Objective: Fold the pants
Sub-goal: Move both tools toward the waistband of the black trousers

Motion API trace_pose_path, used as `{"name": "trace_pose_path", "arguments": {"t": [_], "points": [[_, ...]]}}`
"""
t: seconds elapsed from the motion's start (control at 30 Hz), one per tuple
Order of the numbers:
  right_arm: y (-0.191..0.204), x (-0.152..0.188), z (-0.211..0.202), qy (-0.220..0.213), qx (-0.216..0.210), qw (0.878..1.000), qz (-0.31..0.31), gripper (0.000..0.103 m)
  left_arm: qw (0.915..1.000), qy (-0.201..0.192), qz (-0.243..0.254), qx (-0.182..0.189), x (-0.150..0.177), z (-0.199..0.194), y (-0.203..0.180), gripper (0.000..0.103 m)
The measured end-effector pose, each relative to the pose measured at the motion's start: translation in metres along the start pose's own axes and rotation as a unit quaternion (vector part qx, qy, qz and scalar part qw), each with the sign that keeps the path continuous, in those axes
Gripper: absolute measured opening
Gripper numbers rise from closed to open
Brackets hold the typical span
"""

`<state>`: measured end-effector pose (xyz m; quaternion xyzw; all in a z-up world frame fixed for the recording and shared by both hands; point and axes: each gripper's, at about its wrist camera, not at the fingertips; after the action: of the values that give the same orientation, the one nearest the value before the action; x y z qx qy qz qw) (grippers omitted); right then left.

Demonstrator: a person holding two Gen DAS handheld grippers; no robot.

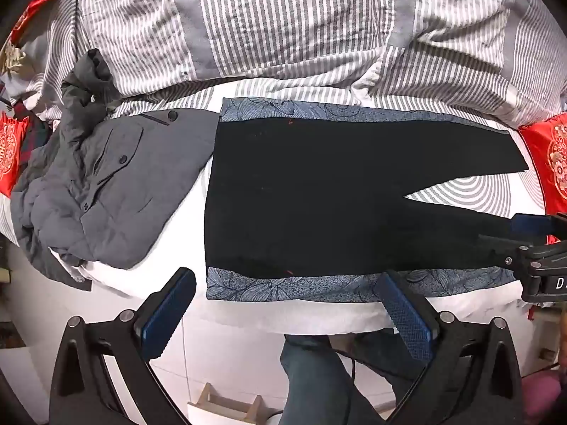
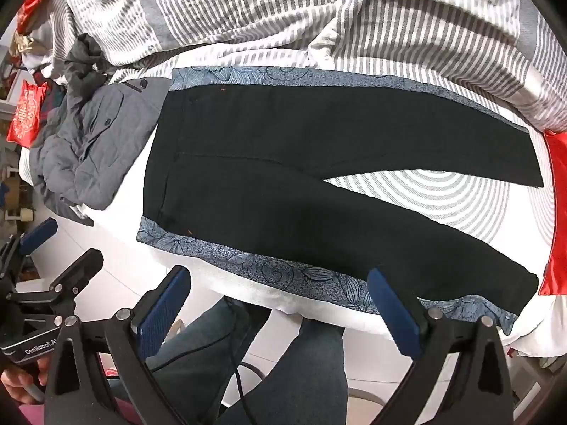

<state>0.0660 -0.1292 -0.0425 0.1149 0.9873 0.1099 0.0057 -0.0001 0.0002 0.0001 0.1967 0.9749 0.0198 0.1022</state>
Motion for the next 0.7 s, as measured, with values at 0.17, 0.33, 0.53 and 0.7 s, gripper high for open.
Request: {"name": "trace_pose_path", "arguments": {"t": [0.17, 0.33, 0.53, 0.7], "points": [[0.000, 0.002, -0.005, -0.009, 0.004, 1.000, 0.001, 0.101, 0.9999, -0.009, 0.003, -0.004, 0.002, -0.003, 0.001, 0.103], [-0.003, 0.005, -0.006, -0.007, 0.001, 1.000, 0.003, 0.101, 0.9999, -0.012, 0.006, -0.001, 0.006, -0.008, 0.000, 0.103], [-0.015, 0.010, -0.009, 0.005, -0.008, 1.000, 0.015, 0.101, 0.9998, -0.006, -0.014, 0.011, 0.003, -0.002, 0.004, 0.103], [-0.025, 0.014, -0.010, 0.005, 0.011, 0.999, 0.031, 0.101, 0.9992, 0.000, -0.038, 0.012, 0.003, 0.002, 0.007, 0.103]]}}
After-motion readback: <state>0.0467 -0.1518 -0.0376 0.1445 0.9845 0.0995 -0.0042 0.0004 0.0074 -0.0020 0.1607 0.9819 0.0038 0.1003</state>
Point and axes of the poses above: each gripper's, at about its wrist camera, not at the fingertips, and z roughly the way its jaws point, y to its left, x to its underside, and after that the axes turned 5 degrees about z, right-handed
